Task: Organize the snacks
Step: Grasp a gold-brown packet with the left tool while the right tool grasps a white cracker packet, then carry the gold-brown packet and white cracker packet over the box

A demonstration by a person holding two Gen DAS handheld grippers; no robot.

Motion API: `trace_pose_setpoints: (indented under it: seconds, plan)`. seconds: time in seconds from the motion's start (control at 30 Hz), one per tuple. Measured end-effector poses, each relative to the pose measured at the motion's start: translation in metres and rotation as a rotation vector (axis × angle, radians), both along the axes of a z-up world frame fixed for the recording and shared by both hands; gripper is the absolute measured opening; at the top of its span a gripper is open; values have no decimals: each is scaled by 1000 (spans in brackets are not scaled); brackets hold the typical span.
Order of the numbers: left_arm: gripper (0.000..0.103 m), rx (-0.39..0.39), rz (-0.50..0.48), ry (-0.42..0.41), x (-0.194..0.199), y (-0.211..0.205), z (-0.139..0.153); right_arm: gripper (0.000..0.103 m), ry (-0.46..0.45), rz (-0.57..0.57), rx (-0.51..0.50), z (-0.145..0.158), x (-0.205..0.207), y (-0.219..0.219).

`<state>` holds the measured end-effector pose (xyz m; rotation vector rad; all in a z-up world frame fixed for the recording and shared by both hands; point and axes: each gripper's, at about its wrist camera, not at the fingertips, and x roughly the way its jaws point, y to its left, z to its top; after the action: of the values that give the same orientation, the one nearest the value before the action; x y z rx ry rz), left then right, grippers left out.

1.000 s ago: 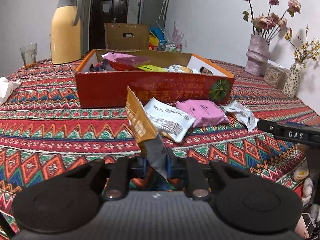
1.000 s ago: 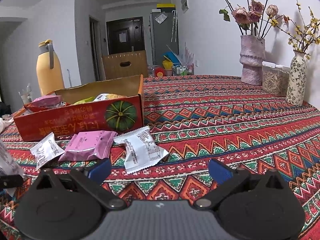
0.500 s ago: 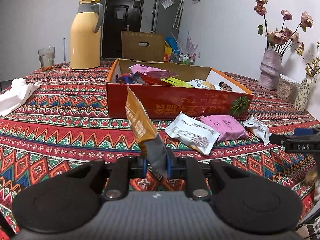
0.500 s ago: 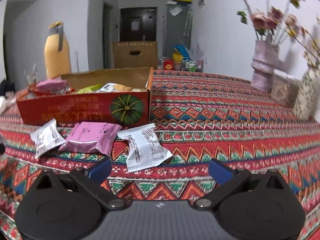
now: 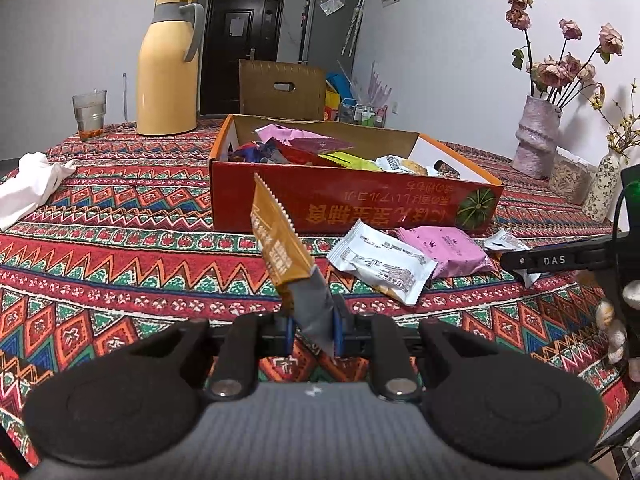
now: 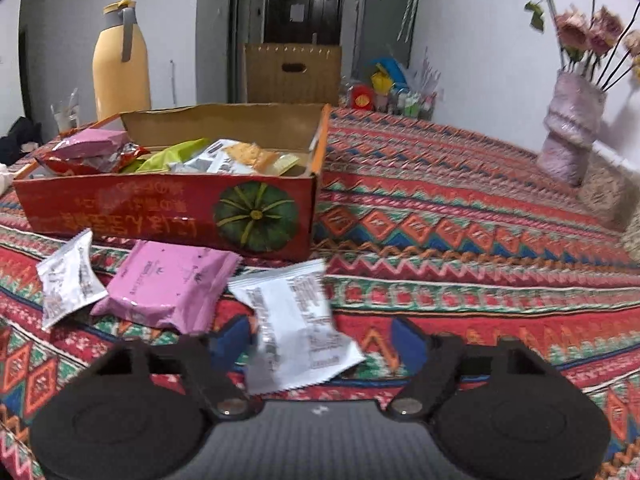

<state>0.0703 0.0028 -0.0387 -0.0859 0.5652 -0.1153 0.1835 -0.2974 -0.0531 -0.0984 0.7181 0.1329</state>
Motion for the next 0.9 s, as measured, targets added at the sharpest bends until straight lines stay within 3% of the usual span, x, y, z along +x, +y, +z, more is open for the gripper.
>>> trace_pose_setpoints:
  seconds: [0.03,0.33,0.4,0.9]
  plan:
    - [18,-1,0,1,1,0,0,54,3,3,2,-1,2,2]
    - [18,-3,3,10,3,1,-3,49,-12,4,24,-3,1,6]
    - [18,-3,4,9,3,1,-3,40,-19,11,30,-3,-1,6]
    - [18,0,14,-20,2,6,7,38,-57,19,71,6,-21,8]
